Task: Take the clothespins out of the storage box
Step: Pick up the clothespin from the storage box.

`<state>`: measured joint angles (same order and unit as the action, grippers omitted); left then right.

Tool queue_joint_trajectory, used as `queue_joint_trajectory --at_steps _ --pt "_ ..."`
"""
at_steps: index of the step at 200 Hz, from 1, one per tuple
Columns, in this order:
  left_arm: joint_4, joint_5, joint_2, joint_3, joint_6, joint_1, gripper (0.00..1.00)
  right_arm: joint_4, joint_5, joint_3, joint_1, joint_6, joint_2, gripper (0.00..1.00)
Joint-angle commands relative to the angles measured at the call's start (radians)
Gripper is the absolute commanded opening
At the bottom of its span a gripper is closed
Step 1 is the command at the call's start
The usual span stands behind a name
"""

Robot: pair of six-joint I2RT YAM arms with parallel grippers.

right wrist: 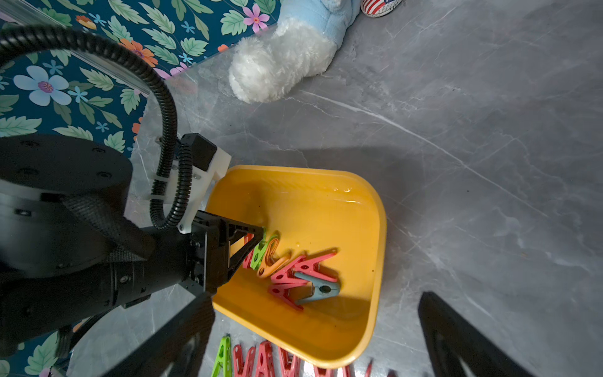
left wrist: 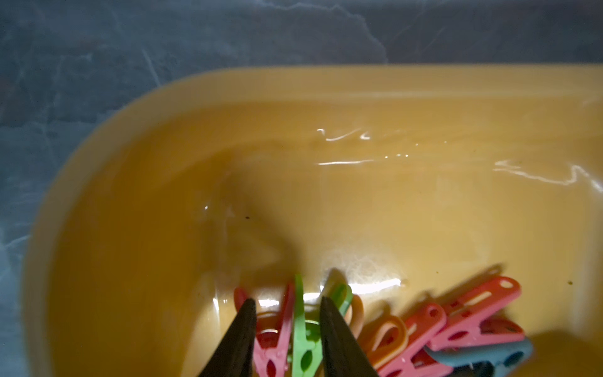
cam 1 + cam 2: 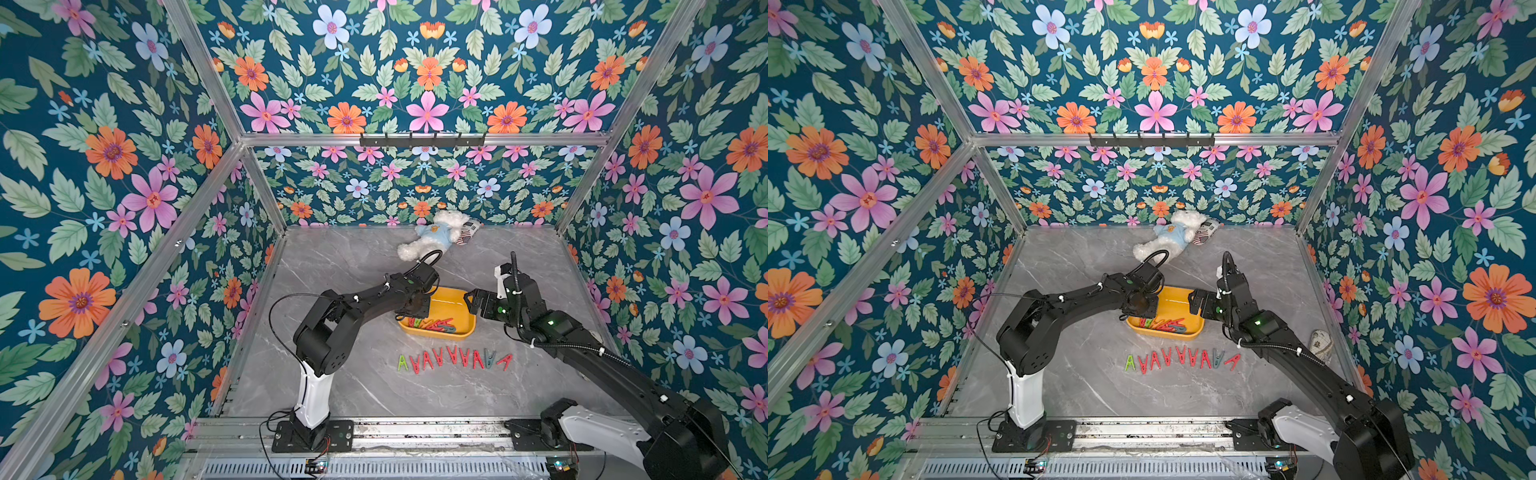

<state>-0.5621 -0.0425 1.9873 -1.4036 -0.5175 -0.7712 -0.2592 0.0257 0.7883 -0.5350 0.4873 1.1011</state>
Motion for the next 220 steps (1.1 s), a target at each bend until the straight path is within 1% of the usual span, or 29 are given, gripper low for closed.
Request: queue_joint_trajectory --at_steps 1,30,36,62,91,111,172,220 --pt "-0.022 -0.018 0.016 -0.011 0.011 0.002 0.34 0.008 0.008 0.006 0.001 -0.009 0.001 0.99" --pt "-0.017 -0.007 0.04 -0.03 0.011 0.002 0.32 0.006 0.007 0.006 0.003 -0.007 0.001 0.99" --pt "-0.013 0.002 0.042 -0.035 0.011 0.001 0.3 0.007 0.006 0.005 0.003 -0.006 0.003 0.99" --pt "0.017 0.046 0.053 -0.063 0.004 0.0 0.29 0.009 0.002 -0.001 0.007 -0.003 0.003 0.99" --pt "0.023 0.081 0.085 -0.116 -0.006 -0.001 0.28 0.008 -0.001 -0.003 0.009 0.0 0.005 0.99" --pt "0.025 0.084 0.095 -0.134 -0.007 -0.002 0.29 0.004 -0.004 -0.003 0.012 0.0 0.004 0.99" --pt "0.011 0.073 0.041 -0.086 0.003 -0.005 0.27 0.006 0.002 -0.009 0.013 -0.003 0.004 0.99" --pt "0.009 0.049 0.022 -0.074 0.016 -0.04 0.28 0.008 0.014 -0.014 0.015 -0.001 0.006 0.99"
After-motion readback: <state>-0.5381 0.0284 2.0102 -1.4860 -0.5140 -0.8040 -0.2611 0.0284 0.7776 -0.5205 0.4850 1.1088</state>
